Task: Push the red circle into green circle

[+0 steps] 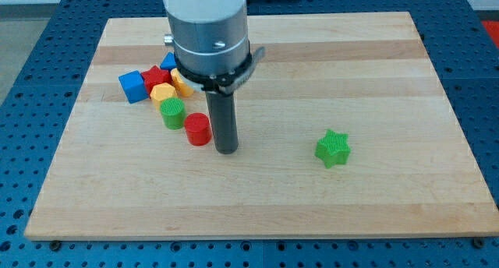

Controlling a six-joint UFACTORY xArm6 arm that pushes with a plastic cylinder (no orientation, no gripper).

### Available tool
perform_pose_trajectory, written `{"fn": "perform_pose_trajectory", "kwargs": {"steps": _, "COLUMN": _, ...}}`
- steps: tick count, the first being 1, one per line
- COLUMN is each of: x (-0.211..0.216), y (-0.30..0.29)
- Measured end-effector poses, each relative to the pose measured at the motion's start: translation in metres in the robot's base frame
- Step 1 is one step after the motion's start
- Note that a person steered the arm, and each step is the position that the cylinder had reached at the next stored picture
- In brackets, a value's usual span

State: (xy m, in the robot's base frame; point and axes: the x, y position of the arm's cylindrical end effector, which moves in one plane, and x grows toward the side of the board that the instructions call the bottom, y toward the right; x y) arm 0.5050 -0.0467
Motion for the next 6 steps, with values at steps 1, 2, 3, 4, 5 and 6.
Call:
{"fn": "perform_pose_trajectory", "kwargs": {"steps": 1, "x": 0.025, "y": -0.001}}
{"fn": "perform_pose_trajectory", "kwargs": {"steps": 2, "x": 0.044, "y": -0.019}}
{"fn": "perform_pose_trajectory", "kwargs": {"steps": 3, "x": 0.044, "y": -0.023}}
{"fn": "perform_pose_trajectory", "kwargs": {"steps": 4, "x": 0.011, "y": -0.023}}
{"fn": "perform_pose_trajectory", "kwargs": {"steps": 5, "x": -0.017, "y": -0.023}}
{"fn": "perform_pose_trajectory", "kwargs": {"steps": 6, "x": -0.019, "y": -0.025}}
